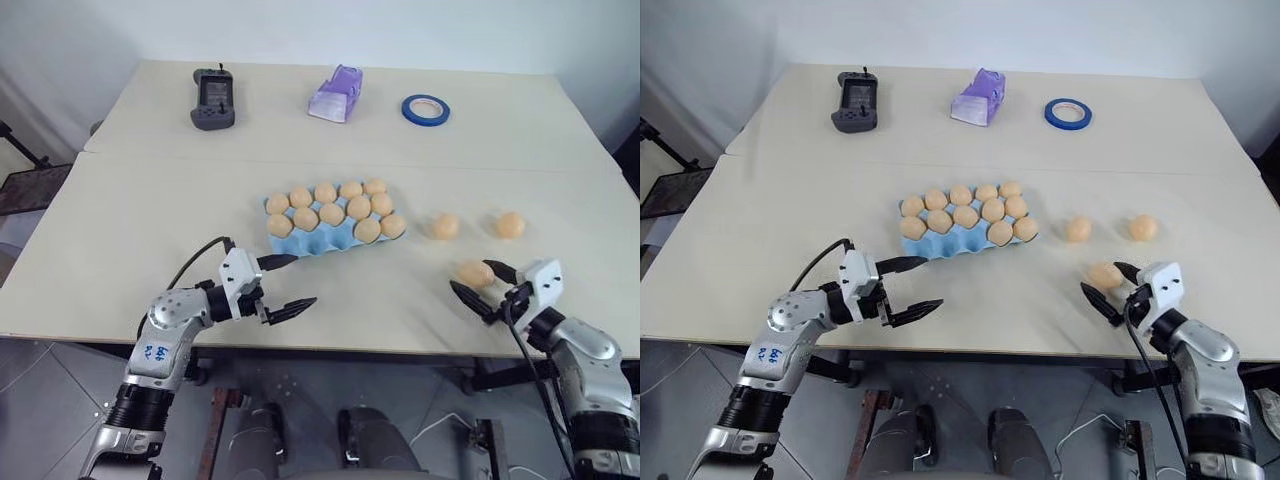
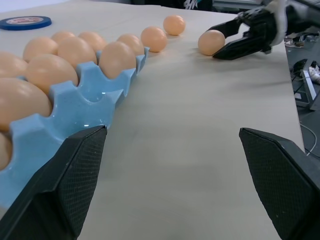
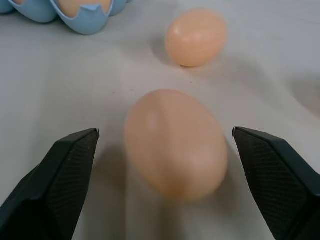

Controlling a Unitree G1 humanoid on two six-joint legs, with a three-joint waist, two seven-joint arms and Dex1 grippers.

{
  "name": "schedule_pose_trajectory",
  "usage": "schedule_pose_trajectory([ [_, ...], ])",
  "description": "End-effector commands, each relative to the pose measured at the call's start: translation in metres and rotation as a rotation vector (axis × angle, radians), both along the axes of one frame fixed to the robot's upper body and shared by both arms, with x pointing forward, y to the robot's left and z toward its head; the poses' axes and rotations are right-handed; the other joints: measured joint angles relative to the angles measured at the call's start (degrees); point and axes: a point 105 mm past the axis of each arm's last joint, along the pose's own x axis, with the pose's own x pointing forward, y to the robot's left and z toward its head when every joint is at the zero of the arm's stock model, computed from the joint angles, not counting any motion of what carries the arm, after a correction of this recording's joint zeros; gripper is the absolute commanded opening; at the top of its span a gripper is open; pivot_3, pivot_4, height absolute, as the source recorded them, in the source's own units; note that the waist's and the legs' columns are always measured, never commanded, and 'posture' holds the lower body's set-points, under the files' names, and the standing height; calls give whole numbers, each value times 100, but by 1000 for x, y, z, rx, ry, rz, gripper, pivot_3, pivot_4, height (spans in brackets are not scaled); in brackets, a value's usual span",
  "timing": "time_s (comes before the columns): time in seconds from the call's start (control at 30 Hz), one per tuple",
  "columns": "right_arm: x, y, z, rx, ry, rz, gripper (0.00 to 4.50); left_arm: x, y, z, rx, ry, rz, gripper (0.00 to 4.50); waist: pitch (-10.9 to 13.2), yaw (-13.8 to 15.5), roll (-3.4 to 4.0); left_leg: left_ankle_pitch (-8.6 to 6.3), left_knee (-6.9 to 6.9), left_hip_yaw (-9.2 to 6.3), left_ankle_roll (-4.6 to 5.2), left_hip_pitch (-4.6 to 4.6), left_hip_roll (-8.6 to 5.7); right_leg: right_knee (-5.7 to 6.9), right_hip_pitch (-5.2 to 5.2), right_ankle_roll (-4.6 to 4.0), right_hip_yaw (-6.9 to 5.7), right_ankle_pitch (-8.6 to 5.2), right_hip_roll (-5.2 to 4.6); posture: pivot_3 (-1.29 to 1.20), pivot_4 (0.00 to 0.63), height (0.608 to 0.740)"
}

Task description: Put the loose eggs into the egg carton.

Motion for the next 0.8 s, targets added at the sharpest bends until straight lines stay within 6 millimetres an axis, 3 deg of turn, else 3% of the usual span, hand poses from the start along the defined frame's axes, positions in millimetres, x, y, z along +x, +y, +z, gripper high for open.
schedule_pose_trajectory([
  [0.03, 10, -3, 6, -30, -35, 14, 3506, -7, -1, 14, -26, -49, -13, 4500, 0, 5, 0, 0, 0, 1, 0, -1, -1, 0, -1, 0, 1, 0, -1, 0, 150, 740],
  [0.17, 16, 5, 8, -27, -53, 61, 2091, -5, 4, 16, -31, -56, 22, 4500, 0, 14, 0, 0, 7, 0, 1, 0, 0, 3, 2, 1, 0, 0, 0, 0, 150, 740],
  [0.2, 18, 16, 14, -17, -71, 99, 1799, -4, 9, 18, -42, -57, 54, 4500, 0, 14, 0, 0, 8, -1, 1, 0, 0, 3, 2, 1, 0, 0, 1, 0, 150, 740],
  [0.3, 20, 39, 27, 5, -112, 176, 1799, -1, 21, 19, -63, -55, 124, 4500, 0, -6, 0, 0, 10, -1, 2, 0, 2, 6, 2, 1, 0, 1, 1, 0, 150, 740],
  [0.4, 20, 74, 44, 22, -160, 280, 1799, -3, 40, 15, -64, -45, 207, 4500, 0, -85, 0, 0, 9, -1, 1, 0, 4, 16, -2, 1, 2, 1, 2, 0, 150, 740],
  [0.47, 25, 113, 62, 49, -205, 364, 1799, -9, 56, 10, -53, -40, 278, 4500, 0, -146, 0, 0, 9, -1, 0, -1, 6, 20, -4, 1, 0, 0, 2, 0, 150, 740],
  [0.6, 35, 171, 84, 64, -233, 459, 1799, -18, 74, 6, -43, -33, 361, 4500, 1, -182, -2, 3, 7, 1, -7, -1, 11, 33, -15, -1, 1, 0, 2, 0, 150, 740],
  [0.8, 50, 214, 90, 45, -216, 507, 1799, -22, 74, 6, -44, -41, 384, 4500, 0, -95, -4, 4, -21, 0, -12, -9, -1, 8, -17, -14, -14, -2, -26, 0, 150, 740],
])
